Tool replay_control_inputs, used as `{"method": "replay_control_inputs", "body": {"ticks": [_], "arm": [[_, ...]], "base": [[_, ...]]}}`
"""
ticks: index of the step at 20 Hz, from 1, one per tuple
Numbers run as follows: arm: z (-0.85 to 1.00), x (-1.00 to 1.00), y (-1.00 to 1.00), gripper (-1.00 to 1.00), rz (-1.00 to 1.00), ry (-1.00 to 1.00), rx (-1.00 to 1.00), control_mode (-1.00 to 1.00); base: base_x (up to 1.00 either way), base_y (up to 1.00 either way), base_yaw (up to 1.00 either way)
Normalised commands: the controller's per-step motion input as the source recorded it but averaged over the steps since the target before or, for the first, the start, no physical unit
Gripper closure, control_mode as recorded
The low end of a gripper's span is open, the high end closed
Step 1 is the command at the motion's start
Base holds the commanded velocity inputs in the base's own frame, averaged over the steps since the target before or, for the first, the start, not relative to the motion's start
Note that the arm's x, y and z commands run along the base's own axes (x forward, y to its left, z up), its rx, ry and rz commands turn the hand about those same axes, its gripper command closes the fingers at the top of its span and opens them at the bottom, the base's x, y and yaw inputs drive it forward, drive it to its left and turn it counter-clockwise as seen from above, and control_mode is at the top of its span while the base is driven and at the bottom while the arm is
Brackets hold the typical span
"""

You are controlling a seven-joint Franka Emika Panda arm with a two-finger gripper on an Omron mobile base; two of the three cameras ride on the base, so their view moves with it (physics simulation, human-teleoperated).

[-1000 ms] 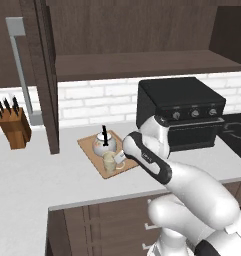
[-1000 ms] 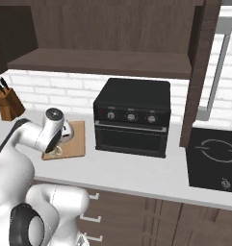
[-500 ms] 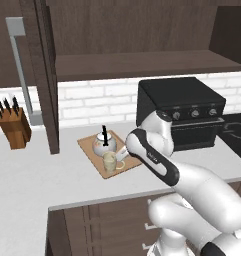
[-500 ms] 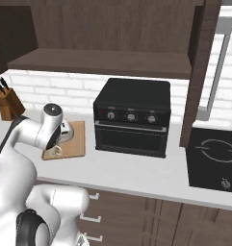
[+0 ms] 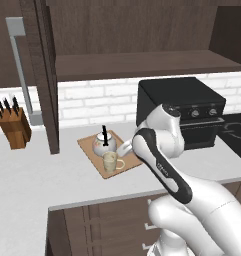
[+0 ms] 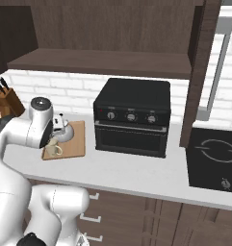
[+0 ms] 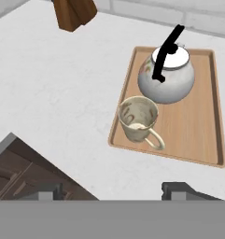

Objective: Pick the kettle from the counter and place it on the tray. Then pick the mug from the cabinet and place it on the tray. Then close the cabinet doors.

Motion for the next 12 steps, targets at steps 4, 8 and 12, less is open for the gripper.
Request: {"method": "replay_control_inputs", "body": {"ticks": [4,8,12], "arm": [[0.0,0.0,0.0,1.0,0.0,0.0,0.0,-1.0],[0.21,-0.29,0.0,1.0,0.0,-0.04,-0.04,-1.0],[0.61,-0.6,0.01,1.0,0.05,-0.11,-0.18,-1.0]], "base": [[0.0,0.0,0.0],[0.0,0.0,0.0],[0.0,0.0,0.0]]}}
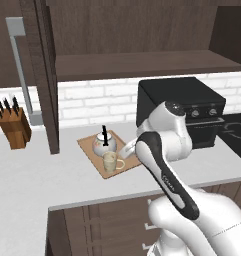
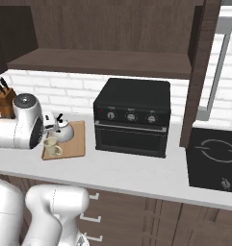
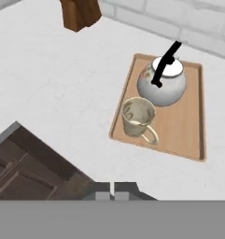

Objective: Pick the kettle from the counter and place it on the tray. Then pick the mug from the cabinet and place it on the tray. Then close the cabinet doors.

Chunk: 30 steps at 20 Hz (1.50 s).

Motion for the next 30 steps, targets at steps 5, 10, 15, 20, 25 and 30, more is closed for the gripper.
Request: {"method": "replay_control_inputs", "body": {"ticks": [5,10,15,20,25,30], "arm": [[0.81,-0.72,0.0,1.0,0.12,-0.23,-0.3,-1.0],[0.79,-0.77,0.0,1.0,0.16,-0.11,-0.38,-1.0],[0.0,-0.31,-0.28,1.0,0.17,-0.02,-0.07,-1.0],[0.09,-0.61,-0.05,1.0,0.2,-0.36,0.0,-1.0],[0.28,-0.28,0.0,1.0,0.06,-0.37,0.0,-1.0],[0.33,-0.17,0.06,1.0,0.0,-0.14,0.0,-1.0]], "base": [[0.0,0.0,0.0],[0.0,0.0,0.0],[0.0,0.0,0.0],[0.0,0.0,0.0],[0.0,0.0,0.0],[0.0,0.0,0.0]]}}
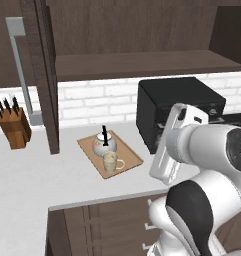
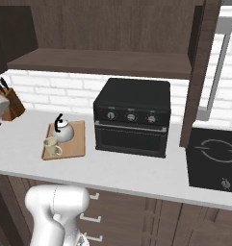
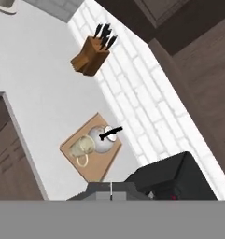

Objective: Pick the kettle from the counter and place it on the tray. Then pick the mug from the cabinet and place it on the tray. Then close the cabinet doors.

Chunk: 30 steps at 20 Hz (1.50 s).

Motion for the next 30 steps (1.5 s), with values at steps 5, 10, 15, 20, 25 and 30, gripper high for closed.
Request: {"method": "replay_control_inputs", "body": {"ticks": [5,10,15,20,25,30], "arm": [[0.0,-0.14,0.24,1.0,0.0,-0.16,-0.02,-1.0],[0.03,-0.14,0.29,1.0,0.0,-0.34,-0.03,-1.0],[0.03,-0.16,0.31,1.0,0.0,-0.17,-0.07,-1.0],[0.0,-0.03,0.38,1.0,0.0,-0.1,-0.11,-1.0],[0.0,0.0,0.33,1.0,0.0,-0.29,-0.18,-1.0],[0.0,-0.19,0.15,1.0,0.0,-0.21,-0.13,-1.0]], "base": [[0.0,0.0,0.0],[0.0,0.0,0.0],[0.0,0.0,0.0],[0.0,0.0,0.0],[0.0,0.0,0.0],[0.0,0.0,0.0]]}}
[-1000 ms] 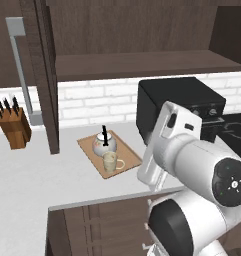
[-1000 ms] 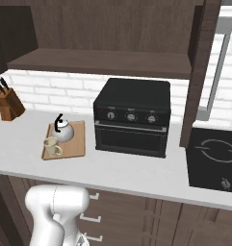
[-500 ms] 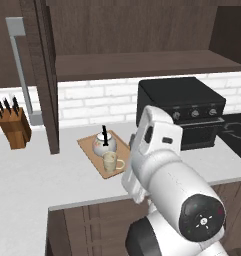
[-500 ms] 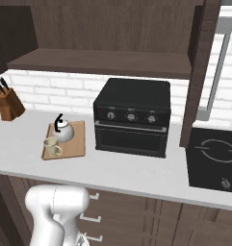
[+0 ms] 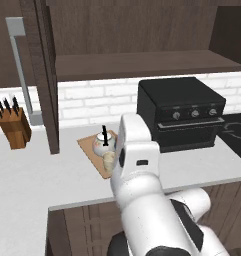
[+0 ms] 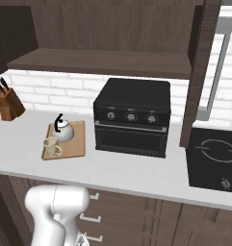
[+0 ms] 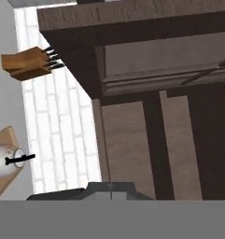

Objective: Pick the kettle from the counter and place it on the tray. Then pick the mug from the cabinet and place it on the tray. Then close the cabinet doors.

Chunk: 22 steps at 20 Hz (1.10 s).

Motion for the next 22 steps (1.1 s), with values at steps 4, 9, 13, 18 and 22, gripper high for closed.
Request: {"method": "replay_control_inputs", "body": {"ticks": [4,9,13,18,22], "arm": [[0.02,-0.26,0.07,1.0,0.0,-0.18,0.0,-1.0],[0.12,-0.18,0.29,1.0,0.0,-0.2,0.0,-1.0],[0.08,-0.04,0.39,1.0,-0.03,-0.12,0.0,-1.0],[0.0,-0.14,0.38,1.0,-0.07,-0.05,0.0,-1.0],[0.0,-0.28,0.39,1.0,-0.09,-0.01,0.0,-1.0]], "base": [[0.0,0.0,0.0],[0.0,0.0,0.0],[0.0,0.0,0.0],[0.0,0.0,0.0],[0.0,0.0,0.0]]}}
